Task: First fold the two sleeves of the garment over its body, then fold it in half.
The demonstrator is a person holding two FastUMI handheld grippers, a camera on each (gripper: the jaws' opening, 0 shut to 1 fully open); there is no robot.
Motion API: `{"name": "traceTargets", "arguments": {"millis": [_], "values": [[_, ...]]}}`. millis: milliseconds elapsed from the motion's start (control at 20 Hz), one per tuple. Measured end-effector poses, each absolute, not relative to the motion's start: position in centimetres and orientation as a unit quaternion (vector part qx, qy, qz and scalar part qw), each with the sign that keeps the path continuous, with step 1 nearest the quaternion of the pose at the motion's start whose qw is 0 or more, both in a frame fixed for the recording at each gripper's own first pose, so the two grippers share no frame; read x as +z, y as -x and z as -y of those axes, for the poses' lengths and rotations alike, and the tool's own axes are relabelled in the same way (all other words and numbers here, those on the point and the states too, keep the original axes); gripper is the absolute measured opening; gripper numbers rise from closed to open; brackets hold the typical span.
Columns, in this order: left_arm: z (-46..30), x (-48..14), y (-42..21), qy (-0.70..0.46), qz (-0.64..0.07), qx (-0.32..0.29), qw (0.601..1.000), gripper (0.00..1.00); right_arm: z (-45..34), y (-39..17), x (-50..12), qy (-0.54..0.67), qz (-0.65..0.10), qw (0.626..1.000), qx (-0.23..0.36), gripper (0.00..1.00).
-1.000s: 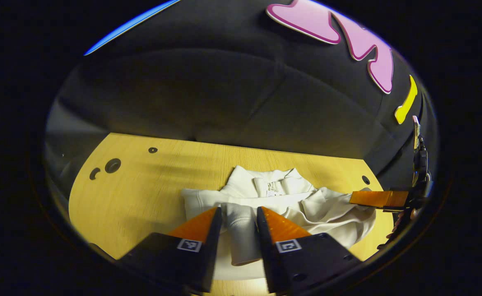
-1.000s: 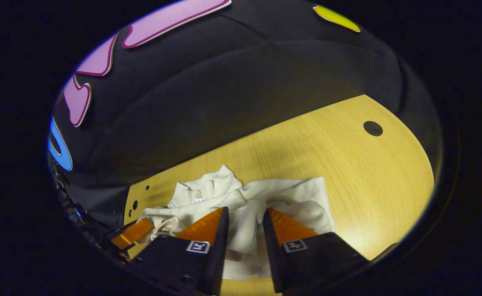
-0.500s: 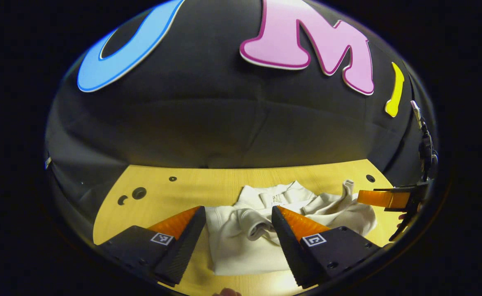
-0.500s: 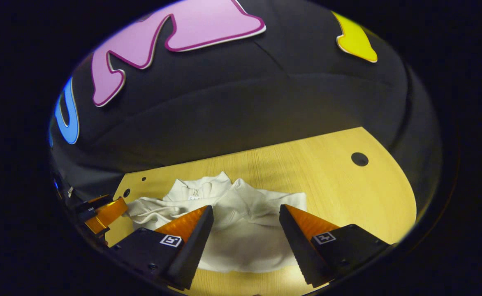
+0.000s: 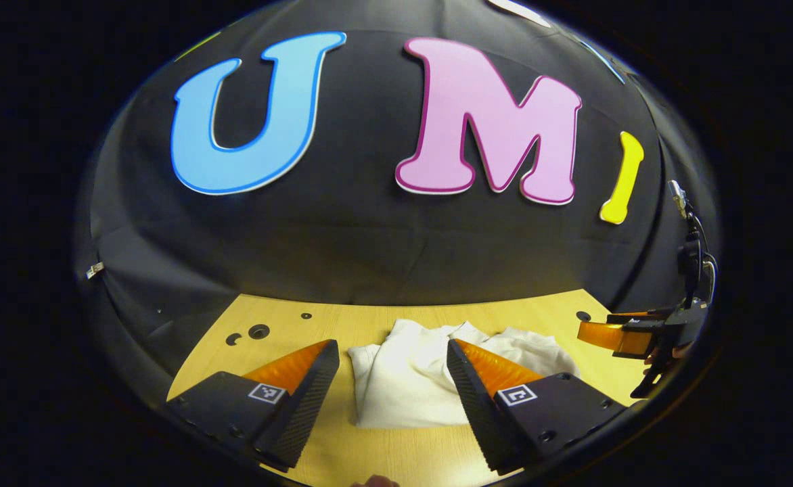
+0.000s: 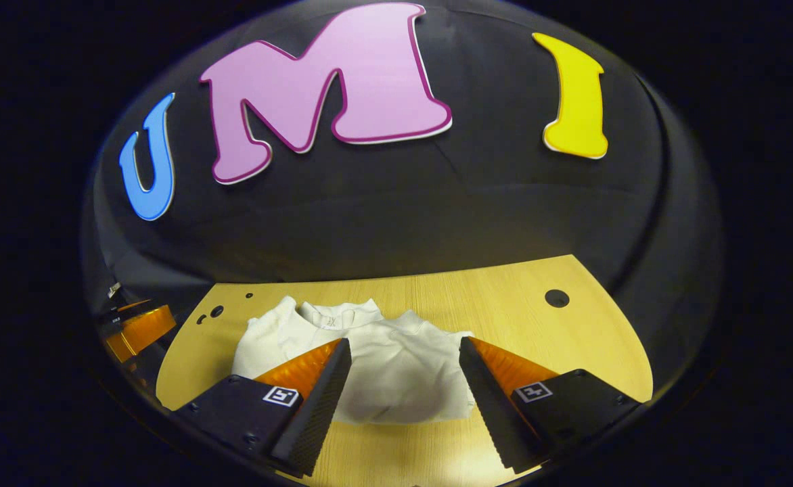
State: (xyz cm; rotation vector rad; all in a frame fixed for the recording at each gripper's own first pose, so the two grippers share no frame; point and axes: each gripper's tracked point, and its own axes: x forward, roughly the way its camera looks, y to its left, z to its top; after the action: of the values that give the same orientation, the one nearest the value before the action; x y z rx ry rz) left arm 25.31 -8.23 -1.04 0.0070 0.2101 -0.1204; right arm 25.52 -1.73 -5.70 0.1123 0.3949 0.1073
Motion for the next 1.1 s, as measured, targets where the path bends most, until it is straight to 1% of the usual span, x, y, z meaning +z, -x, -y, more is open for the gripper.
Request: {"name": "traceTargets", "arguments": {"millis": [200, 400, 500, 650, 750, 900, 1100], "values": [[7.4, 0.6, -19.1, 0.021, -0.081, -0.064, 0.994, 0.98, 2.4, -19.9, -2.8, -0.058, -0.158, 0.985, 0.042, 0.98], [5.8, 1.7, -13.4, 0.035, -0.058, -0.057, 0.996, 0.98, 2.6, -13.8, -1.9, -0.044, -0.142, 0.988, 0.043, 0.98], [4.6, 2.4, -10.7, 0.020, -0.022, -0.047, 0.998, 0.98, 2.8, -10.8, -1.8, -0.033, -0.138, 0.989, 0.046, 0.98], [3.6, 1.9, -6.1, 0.018, 0.004, -0.036, 0.999, 0.98, 3.1, -6.6, -1.1, -0.035, -0.116, 0.992, 0.047, 0.98], [3.0, 1.3, -2.8, 0.040, 0.009, -0.030, 0.999, 0.97, 3.2, -3.9, -0.6, -0.038, -0.100, 0.993, 0.049, 0.98], [2.2, -0.9, 1.1, 0.070, -0.003, -0.017, 0.997, 0.98, 3.3, -0.4, -0.4, -0.035, -0.079, 0.995, 0.052, 0.98], [1.5, -3.1, 5.4, 0.074, -0.018, -0.009, 0.997, 0.97, 3.3, 3.4, -1.7, -0.037, -0.072, 0.995, 0.054, 0.98]]}}
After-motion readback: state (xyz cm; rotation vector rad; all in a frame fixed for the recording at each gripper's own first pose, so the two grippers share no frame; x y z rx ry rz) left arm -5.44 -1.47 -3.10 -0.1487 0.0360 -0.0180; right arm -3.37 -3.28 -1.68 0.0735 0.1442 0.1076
